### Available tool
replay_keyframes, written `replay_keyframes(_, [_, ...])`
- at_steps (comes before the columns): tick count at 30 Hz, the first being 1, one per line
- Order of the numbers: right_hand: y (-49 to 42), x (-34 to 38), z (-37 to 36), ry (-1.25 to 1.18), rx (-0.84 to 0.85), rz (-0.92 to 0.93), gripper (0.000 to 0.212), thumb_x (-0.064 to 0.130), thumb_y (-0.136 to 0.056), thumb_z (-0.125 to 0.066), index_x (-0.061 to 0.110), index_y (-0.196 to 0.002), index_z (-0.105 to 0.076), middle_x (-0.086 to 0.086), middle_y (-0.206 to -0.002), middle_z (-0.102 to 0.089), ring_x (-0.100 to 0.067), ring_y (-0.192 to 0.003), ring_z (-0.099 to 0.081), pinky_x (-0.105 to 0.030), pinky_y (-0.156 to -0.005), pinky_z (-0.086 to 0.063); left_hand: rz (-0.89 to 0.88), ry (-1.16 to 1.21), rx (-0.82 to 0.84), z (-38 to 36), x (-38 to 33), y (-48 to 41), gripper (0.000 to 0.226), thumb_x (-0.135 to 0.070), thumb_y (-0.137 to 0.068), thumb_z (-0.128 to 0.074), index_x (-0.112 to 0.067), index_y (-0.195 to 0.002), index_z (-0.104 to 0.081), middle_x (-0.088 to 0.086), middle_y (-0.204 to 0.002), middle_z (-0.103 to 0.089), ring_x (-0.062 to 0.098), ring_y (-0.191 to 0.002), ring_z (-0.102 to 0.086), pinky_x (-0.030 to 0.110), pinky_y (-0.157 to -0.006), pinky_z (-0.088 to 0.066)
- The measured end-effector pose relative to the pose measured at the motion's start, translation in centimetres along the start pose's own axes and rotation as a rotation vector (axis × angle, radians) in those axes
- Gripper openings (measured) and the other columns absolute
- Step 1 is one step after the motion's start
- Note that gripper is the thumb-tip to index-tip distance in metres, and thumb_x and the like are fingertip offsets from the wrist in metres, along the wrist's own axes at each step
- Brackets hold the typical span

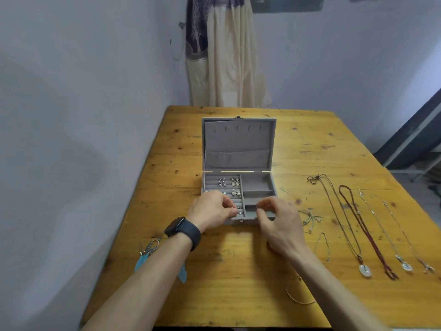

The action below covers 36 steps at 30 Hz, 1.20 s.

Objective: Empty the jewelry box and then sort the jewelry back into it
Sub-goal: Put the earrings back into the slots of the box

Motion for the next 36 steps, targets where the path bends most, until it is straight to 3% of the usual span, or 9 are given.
replay_keyframes(5, [1.2, -0.6, -0.3, 0.072, -0.016, 0.036, 0.008, 0.03, -0.09, -0.064, 0.026, -0.096, -0.069, 0.013, -0.093, -0.067, -0.011, -0.094, -0.051, -0.032, -0.082, -0.042, 0.008, -0.03, 0.009, 0.0, -0.6, -0.1, 0.015, -0.046, -0.087, -0.07, -0.033, -0.088, -0.077, -0.015, -0.092, -0.073, 0.008, -0.092, -0.065, 0.038, -0.087, -0.056])
replay_keyframes(11, [1.4, -0.6, -0.3, 0.084, -0.042, 0.043, 0.01, 0.031, -0.092, -0.063, 0.026, -0.098, -0.069, 0.012, -0.094, -0.067, -0.008, -0.093, -0.046, -0.026, -0.077, -0.032, -0.013, -0.033, -0.043, -0.1, -1.0, 0.2, 0.013, -0.044, -0.085, -0.072, -0.031, -0.086, -0.076, -0.016, -0.088, -0.071, 0.003, -0.087, -0.064, 0.036, -0.081, -0.058])
replay_keyframes(23, [1.9, -1.0, -0.9, 0.136, -0.077, 0.108, 0.015, 0.034, -0.092, -0.058, 0.026, -0.097, -0.071, 0.01, -0.094, -0.067, -0.013, -0.095, -0.049, -0.032, -0.076, -0.037, 0.096, 0.033, -0.057, -0.1, -0.8, -0.2, 0.018, -0.043, -0.073, -0.082, -0.029, -0.071, -0.071, -0.016, -0.077, -0.071, 0.004, -0.081, -0.066, 0.035, -0.078, -0.059])
replay_keyframes(31, [1.9, -1.2, -0.6, 0.099, -0.038, 0.128, 0.018, 0.035, -0.093, -0.06, 0.025, -0.101, -0.073, 0.009, -0.097, -0.067, -0.014, -0.097, -0.049, -0.031, -0.078, -0.037, 0.109, 0.006, -0.045, 0.1, -1.2, -0.1, 0.019, -0.041, -0.075, -0.082, -0.029, -0.072, -0.068, -0.016, -0.08, -0.07, 0.005, -0.082, -0.065, 0.029, -0.073, -0.055])
replay_keyframes(36, [1.9, -1.1, 0.5, 0.043, 0.113, 0.137, 0.023, 0.039, -0.097, -0.056, 0.029, -0.112, -0.07, 0.012, -0.11, -0.064, -0.008, -0.108, -0.046, -0.026, -0.091, -0.036, 0.101, 0.014, -0.002, 0.3, -1.5, 0.1, 0.016, -0.04, -0.076, -0.08, -0.028, -0.076, -0.07, -0.014, -0.086, -0.071, 0.007, -0.087, -0.065, 0.031, -0.079, -0.055])
Point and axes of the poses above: each hand's wrist, its own y-axis away from the middle knuckle, its own z-axis out of the back of the hand, x = y × z, the point moved 4 cm from there along -y, towards the middle knuckle
